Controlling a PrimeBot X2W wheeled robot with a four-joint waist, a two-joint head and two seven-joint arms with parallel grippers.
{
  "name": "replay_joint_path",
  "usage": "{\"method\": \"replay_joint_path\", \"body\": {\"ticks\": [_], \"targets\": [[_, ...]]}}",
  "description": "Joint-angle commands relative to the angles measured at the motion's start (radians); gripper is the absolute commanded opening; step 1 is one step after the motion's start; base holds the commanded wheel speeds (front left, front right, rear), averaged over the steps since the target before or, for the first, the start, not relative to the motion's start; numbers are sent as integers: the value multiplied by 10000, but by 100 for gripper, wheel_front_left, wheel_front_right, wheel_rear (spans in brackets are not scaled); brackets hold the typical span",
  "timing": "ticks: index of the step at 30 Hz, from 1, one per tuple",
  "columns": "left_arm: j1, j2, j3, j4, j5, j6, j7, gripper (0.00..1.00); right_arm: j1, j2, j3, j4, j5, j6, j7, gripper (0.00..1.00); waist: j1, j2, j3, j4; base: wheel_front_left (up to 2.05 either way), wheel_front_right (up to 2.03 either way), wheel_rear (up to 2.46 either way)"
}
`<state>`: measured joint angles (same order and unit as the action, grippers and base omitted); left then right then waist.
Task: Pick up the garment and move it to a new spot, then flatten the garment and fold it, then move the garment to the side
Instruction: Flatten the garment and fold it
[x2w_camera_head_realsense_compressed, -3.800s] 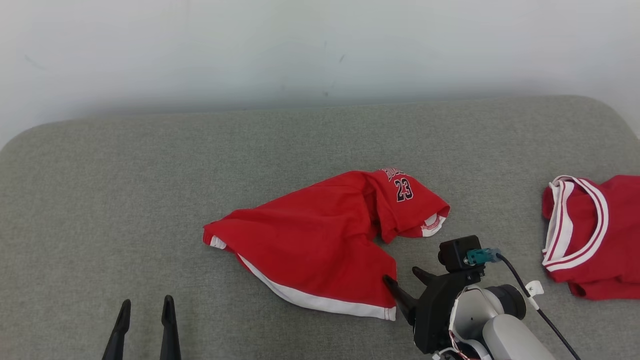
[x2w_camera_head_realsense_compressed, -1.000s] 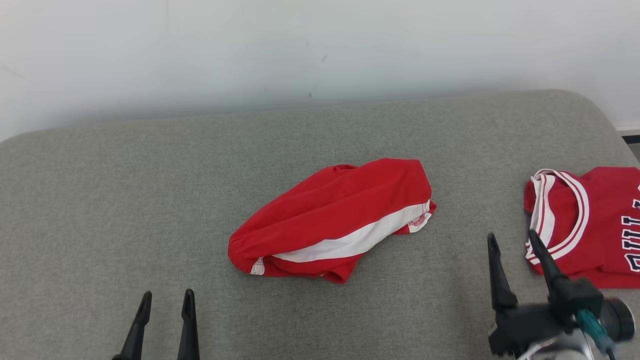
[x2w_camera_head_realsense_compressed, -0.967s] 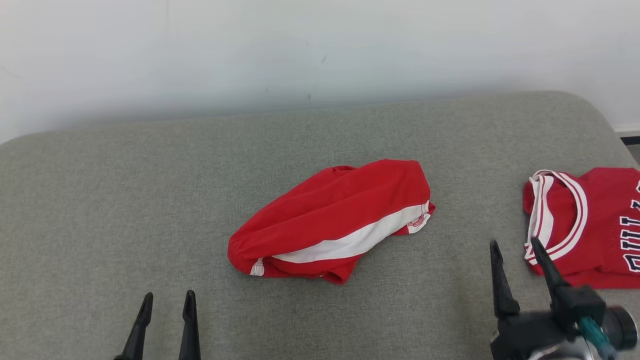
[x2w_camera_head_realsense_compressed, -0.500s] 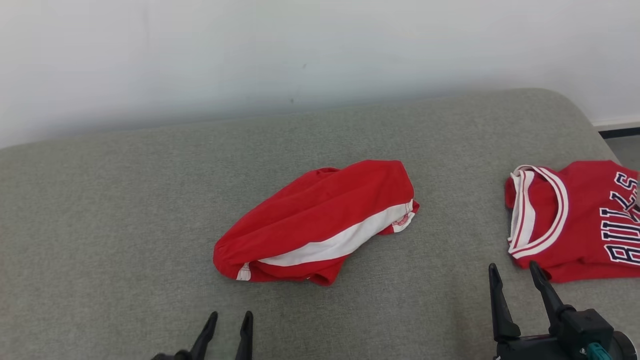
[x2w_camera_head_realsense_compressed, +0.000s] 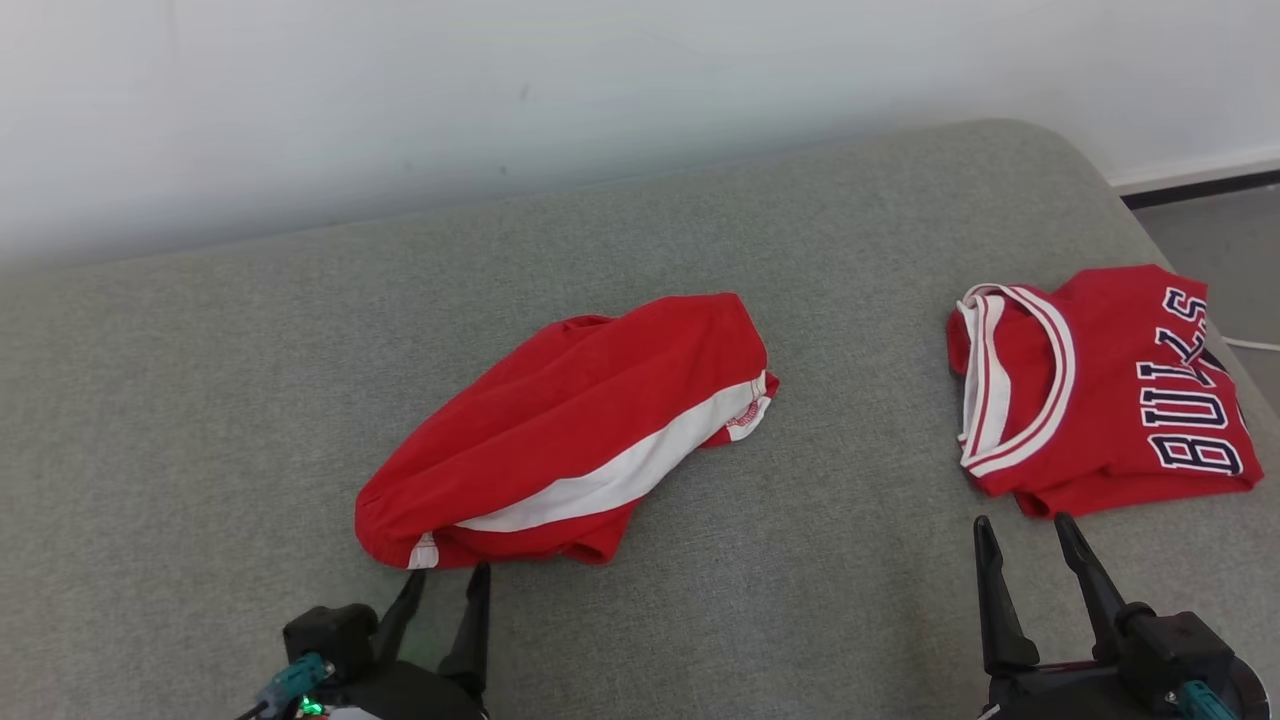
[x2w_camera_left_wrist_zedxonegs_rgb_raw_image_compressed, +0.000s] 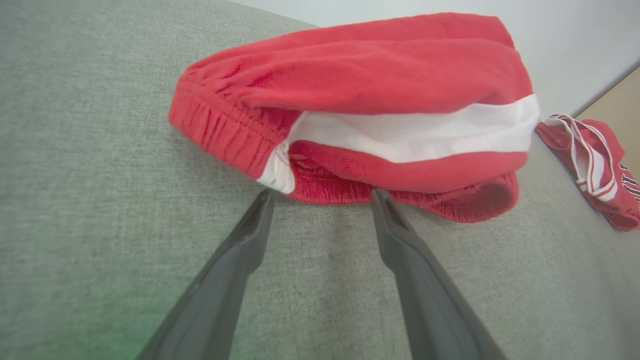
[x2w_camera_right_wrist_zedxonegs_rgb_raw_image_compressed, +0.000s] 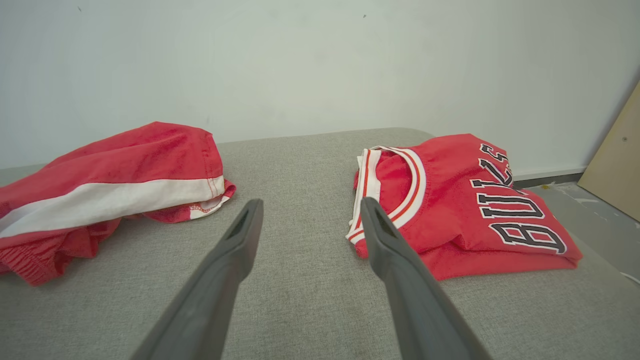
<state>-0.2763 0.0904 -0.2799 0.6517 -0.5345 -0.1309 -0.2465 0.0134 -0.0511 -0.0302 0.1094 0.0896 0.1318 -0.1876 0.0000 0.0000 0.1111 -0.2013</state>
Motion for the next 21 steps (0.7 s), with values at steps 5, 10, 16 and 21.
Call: {"method": "replay_joint_path", "body": {"ticks": [5,10,16,21], "targets": [[-344,199,143,417,-205,10,-148,100,-83,10,-19,86,154,-28,-90,100,0,0,165,-221,0,0,0],[-374,254,209,394,-244,10,-187,100,-105,11,-15,157,222,-28,-150,100,0,0,163,-212,0,0,0],[-352,244,301,184,-145,10,-182,100,-187,11,30,204,234,-28,-155,100,0,0,169,-140,0,0,0],[-272,183,337,130,-122,10,-184,31,-204,11,-1,203,193,-28,-150,100,0,0,157,-90,0,0,0]]}}
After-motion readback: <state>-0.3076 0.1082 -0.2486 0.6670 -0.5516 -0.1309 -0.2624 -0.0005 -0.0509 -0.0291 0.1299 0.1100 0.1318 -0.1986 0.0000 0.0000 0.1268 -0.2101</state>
